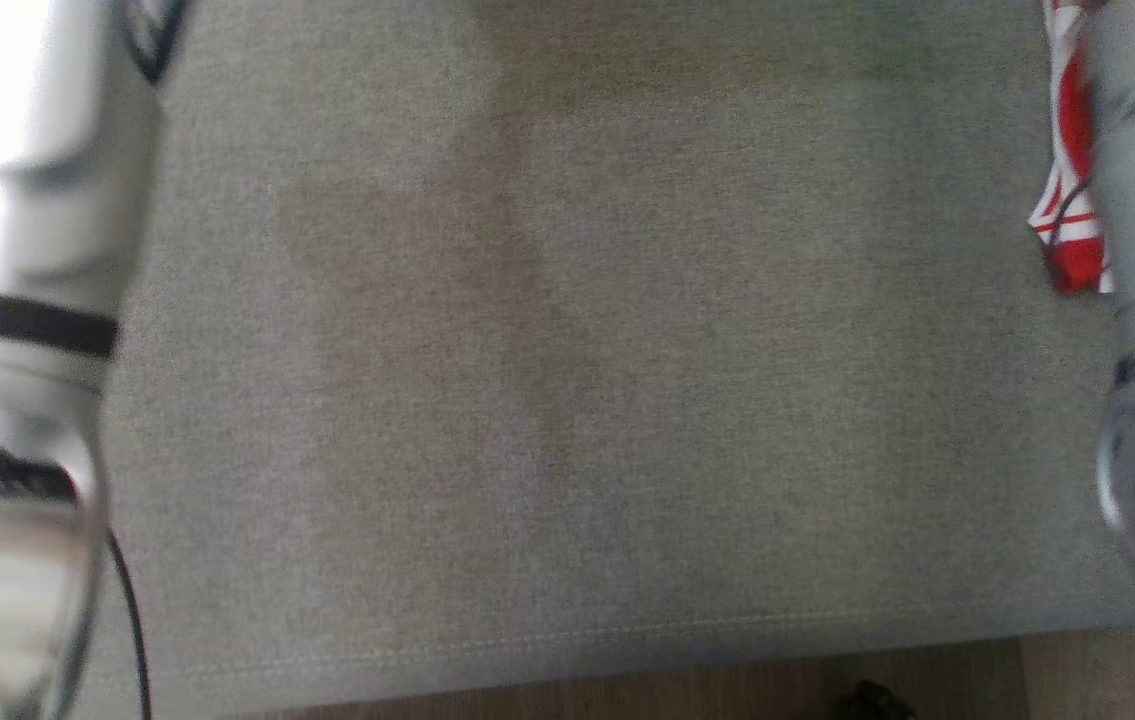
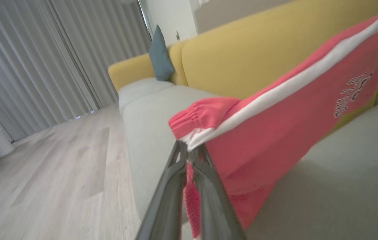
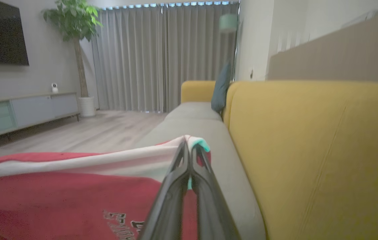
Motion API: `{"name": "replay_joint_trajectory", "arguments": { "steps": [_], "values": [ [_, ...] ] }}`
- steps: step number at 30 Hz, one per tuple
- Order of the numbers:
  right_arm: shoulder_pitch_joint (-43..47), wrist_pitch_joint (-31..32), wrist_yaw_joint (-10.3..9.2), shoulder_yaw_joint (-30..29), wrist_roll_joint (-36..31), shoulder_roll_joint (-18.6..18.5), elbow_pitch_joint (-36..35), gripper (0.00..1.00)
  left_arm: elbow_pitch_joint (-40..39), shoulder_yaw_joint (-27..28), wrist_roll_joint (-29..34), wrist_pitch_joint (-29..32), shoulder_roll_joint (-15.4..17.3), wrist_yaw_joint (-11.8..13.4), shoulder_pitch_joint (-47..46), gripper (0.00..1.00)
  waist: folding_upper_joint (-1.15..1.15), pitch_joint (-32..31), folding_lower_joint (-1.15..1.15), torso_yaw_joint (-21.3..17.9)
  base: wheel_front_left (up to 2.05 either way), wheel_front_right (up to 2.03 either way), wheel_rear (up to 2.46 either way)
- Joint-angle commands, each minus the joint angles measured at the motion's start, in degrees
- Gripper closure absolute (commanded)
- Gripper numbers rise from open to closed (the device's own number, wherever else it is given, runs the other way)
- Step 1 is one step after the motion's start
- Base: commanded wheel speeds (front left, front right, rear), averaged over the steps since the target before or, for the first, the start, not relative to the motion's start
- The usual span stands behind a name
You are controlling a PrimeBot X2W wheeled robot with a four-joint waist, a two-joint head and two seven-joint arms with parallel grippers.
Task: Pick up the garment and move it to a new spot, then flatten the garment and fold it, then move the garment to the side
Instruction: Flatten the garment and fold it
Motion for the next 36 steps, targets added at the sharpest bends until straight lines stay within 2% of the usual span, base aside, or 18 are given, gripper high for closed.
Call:
{"name": "replay_joint_trajectory", "arguments": {
  "steps": [1,6,14,24,28,36],
  "values": [
    [0.9,-0.7,-0.04,1.3,0.7,1.5,-0.3,1.00,-0.8,0.2,0.6,-0.5,1.8,0.2,0.1,1.00,0.00,0.5,-0.02,0.5,0.00,0.00,0.00],
    [6.5,-1.1,-0.04,6.6,3.7,1.6,5.4,1.00,-2.6,-2.4,1.5,-0.7,1.1,-0.1,7.4,1.00,0.00,0.1,-0.02,1.2,0.00,0.00,0.00],
    [15.0,0.4,-0.04,16.5,10.9,-2.2,7.5,1.00,-11.0,-5.1,1.9,-0.7,3.1,-0.3,22.8,1.00,0.00,-5.3,-0.02,1.8,0.00,0.00,0.00],
    [27.8,5.4,-0.04,25.8,21.2,-10.6,0.4,1.00,-18.3,-6.9,1.2,-0.7,4.0,1.2,38.6,1.00,0.00,-14.5,-0.02,2.2,0.00,0.00,0.00],
    [33.2,7.0,-0.04,26.1,24.8,-13.7,-3.9,1.00,-20.0,-8.1,1.3,-0.7,4.1,1.4,42.9,1.00,0.00,-17.9,-0.02,2.2,0.00,0.00,0.00],
    [43.8,12.0,-0.04,24.5,27.6,-19.3,-13.2,1.00,-23.0,-11.7,1.3,0.3,5.3,0.9,50.7,1.00,0.00,-22.8,-0.02,2.1,0.00,0.00,0.00]
  ]
}}
